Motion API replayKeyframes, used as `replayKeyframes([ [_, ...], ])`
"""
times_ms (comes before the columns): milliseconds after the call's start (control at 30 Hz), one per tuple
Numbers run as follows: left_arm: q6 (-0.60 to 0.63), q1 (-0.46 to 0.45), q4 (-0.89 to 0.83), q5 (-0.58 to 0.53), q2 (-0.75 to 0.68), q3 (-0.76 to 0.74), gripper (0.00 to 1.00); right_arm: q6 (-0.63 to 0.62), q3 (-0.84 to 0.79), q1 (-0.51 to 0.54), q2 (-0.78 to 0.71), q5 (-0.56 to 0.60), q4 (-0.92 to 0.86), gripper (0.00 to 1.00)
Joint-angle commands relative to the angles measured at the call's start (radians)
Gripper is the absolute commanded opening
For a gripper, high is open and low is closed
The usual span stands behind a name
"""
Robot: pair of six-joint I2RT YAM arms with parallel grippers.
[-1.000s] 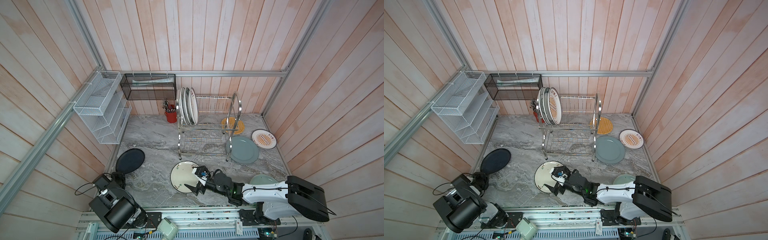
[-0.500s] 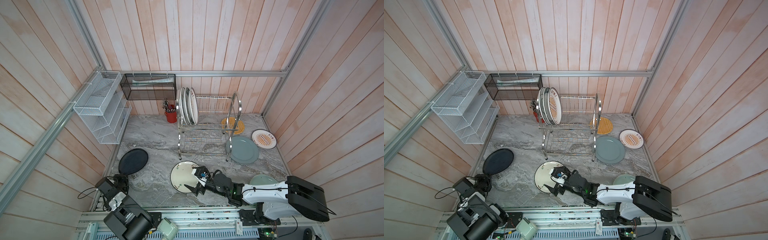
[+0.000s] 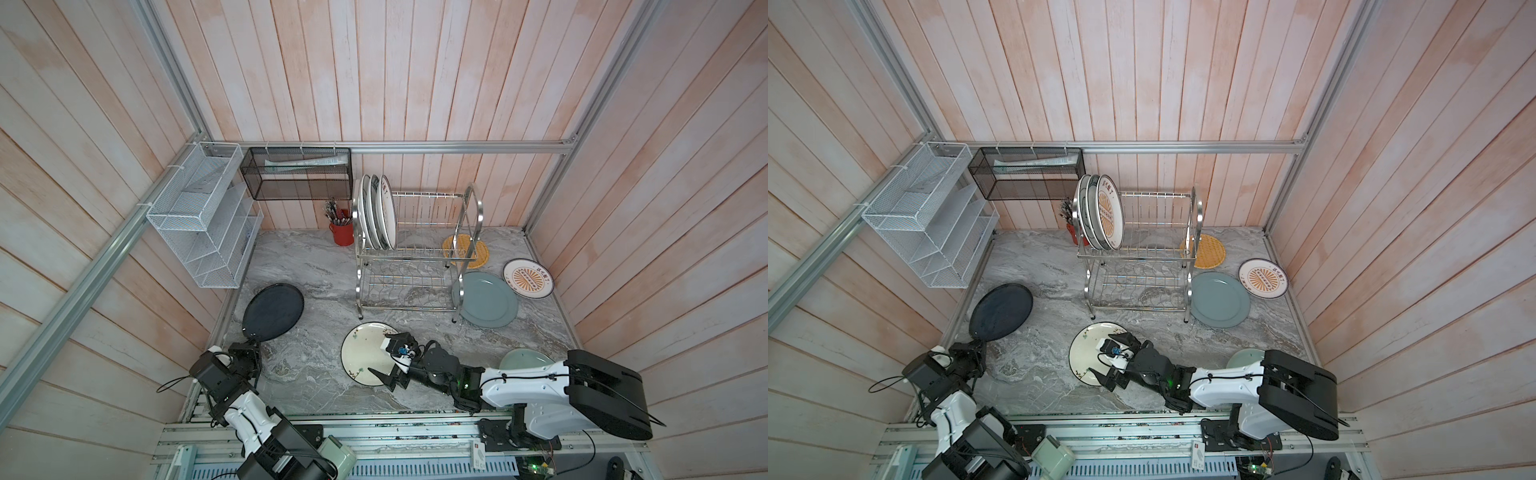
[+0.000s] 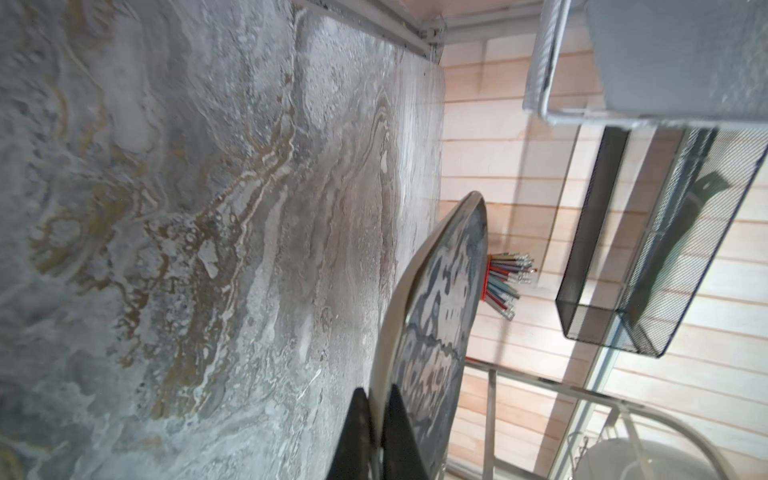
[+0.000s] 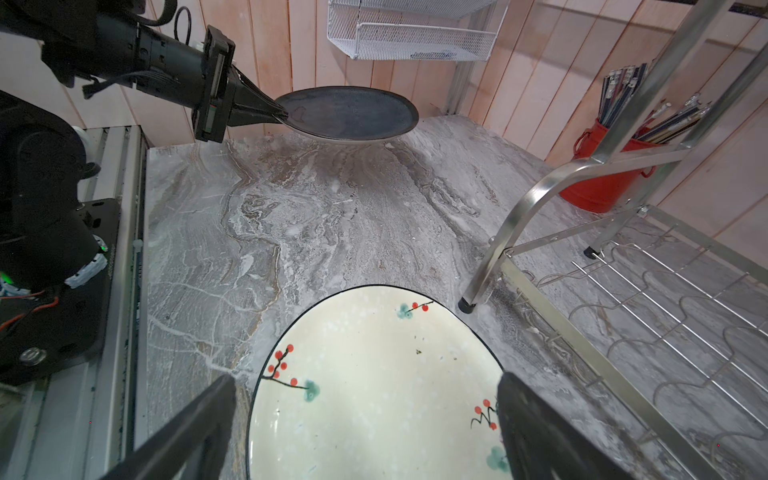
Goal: Load the plates into the dish rack
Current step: 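Grip the dark plate rim with the left gripper and tilt it up, then lift the dark plate upright with the left gripper while the right gripper reaches toward it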
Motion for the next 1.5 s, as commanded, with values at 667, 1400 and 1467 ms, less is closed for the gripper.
replayKeyframes([
  [667, 0.131, -0.289, -0.344, 0.172, -0.116, 0.274, 0.00, -0.378, -0.045, 0.034, -0.014, 0.195, 0.134, 0.98],
  [1400, 0.143, -0.462, -0.384, 0.170, -0.158, 0.341, 0.00, -0.891, 0.436, 0.032, 0.336, 0.277, -0.105, 0.87],
  [1467, 0.145, -0.466, -0.387, 0.169, -0.161, 0.341, 0.00, -0.923, 0.475, 0.031, 0.379, 0.313, -0.103, 0.82],
])
